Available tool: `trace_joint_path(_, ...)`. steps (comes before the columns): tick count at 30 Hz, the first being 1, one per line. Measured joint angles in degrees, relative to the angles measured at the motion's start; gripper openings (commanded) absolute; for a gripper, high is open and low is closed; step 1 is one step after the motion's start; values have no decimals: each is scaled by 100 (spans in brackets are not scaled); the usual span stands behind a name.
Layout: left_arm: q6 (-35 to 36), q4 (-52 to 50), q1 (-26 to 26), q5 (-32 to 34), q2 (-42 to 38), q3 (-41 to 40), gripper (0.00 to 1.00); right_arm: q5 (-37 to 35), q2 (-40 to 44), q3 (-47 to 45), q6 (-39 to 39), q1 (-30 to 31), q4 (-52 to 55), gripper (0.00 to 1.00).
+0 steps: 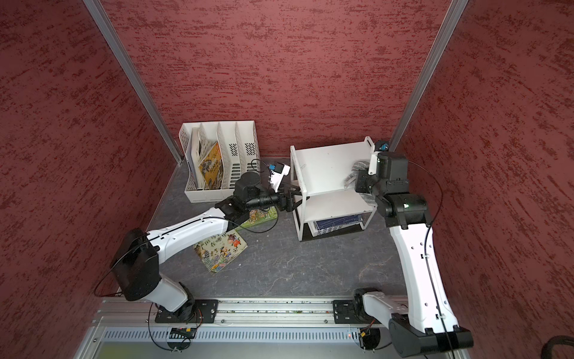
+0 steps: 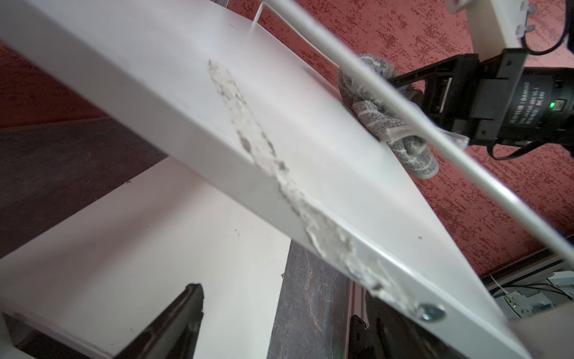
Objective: Wipe the bookshelf clean with a cloth
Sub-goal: Wipe the dust from the shelf, then adjust the shelf at the center of the board.
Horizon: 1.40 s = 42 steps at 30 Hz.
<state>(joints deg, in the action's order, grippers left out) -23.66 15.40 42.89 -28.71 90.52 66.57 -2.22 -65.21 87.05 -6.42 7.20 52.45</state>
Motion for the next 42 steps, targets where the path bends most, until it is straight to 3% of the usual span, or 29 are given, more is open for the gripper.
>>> trace_joint_path(8,17,-87,-2,48,164,173,85,431,-588,114,-629,1692,-732,0)
trace_joint_path(14,37,-98,-9,48,234,225,85,323,-1169,533,-745,2039,-885,0)
trace_joint_path(18,44,-96,-46,55,210,205,87,109,-1377,739,-605,1779,-804,0)
trace_joint_path(26,319,-396,-162,273,-710,-498,97,-664,-1392,741,81,264,-763,0)
trace_joint_path(32,673,-511,157,533,-1377,-809,100,-1228,-1364,754,280,-369,-586,0)
trace_joint_path(37,778,-413,551,946,-1014,-778,99,-1248,-1207,758,258,-476,-348,0)
trace_joint_path(42,868,-522,686,1482,-227,-291,95,-560,-678,413,236,-514,-267,3)
